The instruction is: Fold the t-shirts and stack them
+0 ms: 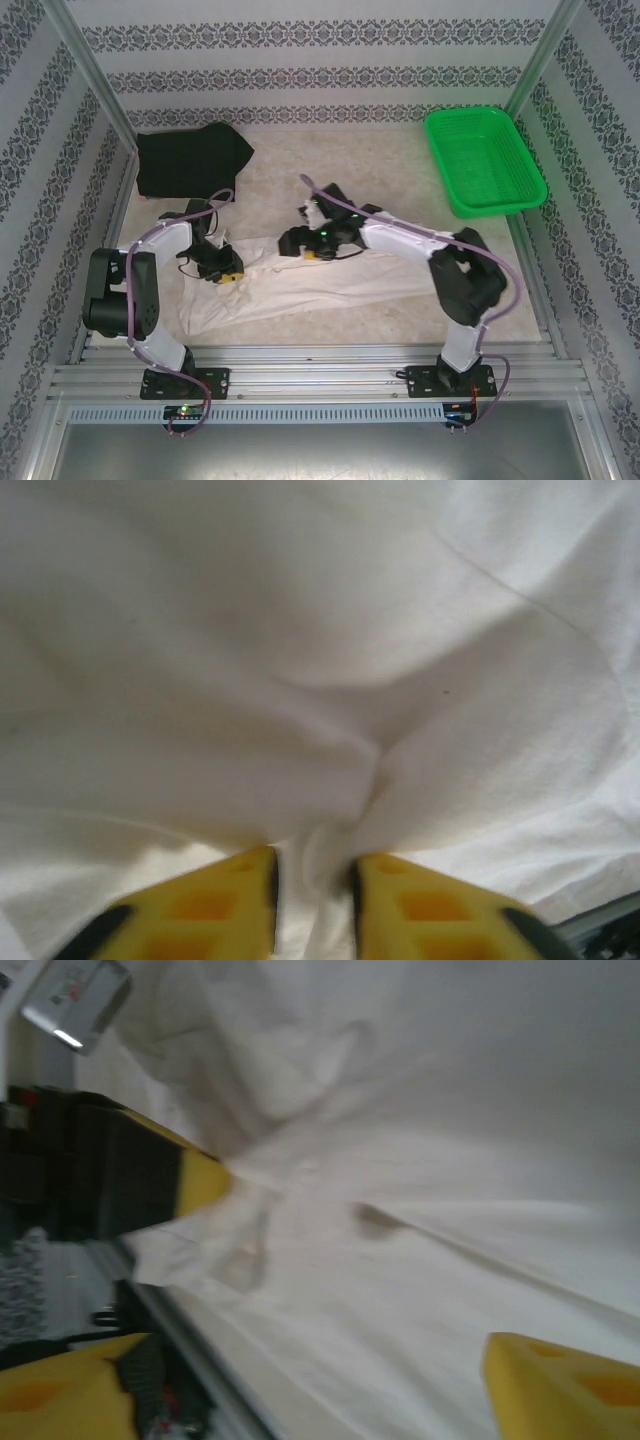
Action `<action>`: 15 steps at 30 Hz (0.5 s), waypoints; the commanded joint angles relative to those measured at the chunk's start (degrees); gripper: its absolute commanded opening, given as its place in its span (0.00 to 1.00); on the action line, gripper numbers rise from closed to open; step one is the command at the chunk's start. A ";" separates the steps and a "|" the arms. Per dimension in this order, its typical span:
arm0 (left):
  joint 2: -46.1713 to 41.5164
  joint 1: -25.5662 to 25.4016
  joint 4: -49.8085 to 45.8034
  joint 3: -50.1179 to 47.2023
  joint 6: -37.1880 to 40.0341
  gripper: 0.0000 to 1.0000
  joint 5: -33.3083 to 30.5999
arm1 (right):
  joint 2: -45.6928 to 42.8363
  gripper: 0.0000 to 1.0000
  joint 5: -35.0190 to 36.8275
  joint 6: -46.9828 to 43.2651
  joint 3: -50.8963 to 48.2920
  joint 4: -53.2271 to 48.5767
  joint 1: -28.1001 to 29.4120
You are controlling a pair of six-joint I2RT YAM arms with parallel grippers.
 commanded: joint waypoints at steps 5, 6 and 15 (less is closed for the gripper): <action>-10.24 0.64 -0.19 -1.73 -6.14 0.36 -5.46 | 9.64 0.36 -8.63 6.22 9.92 -1.00 4.57; -12.27 0.64 -0.66 -2.09 -7.23 0.36 -5.74 | 9.61 0.30 -8.91 7.13 9.25 0.05 4.76; -28.31 0.65 -3.72 -10.69 -14.82 0.32 -4.72 | 8.10 0.09 -6.19 12.54 3.67 0.87 8.16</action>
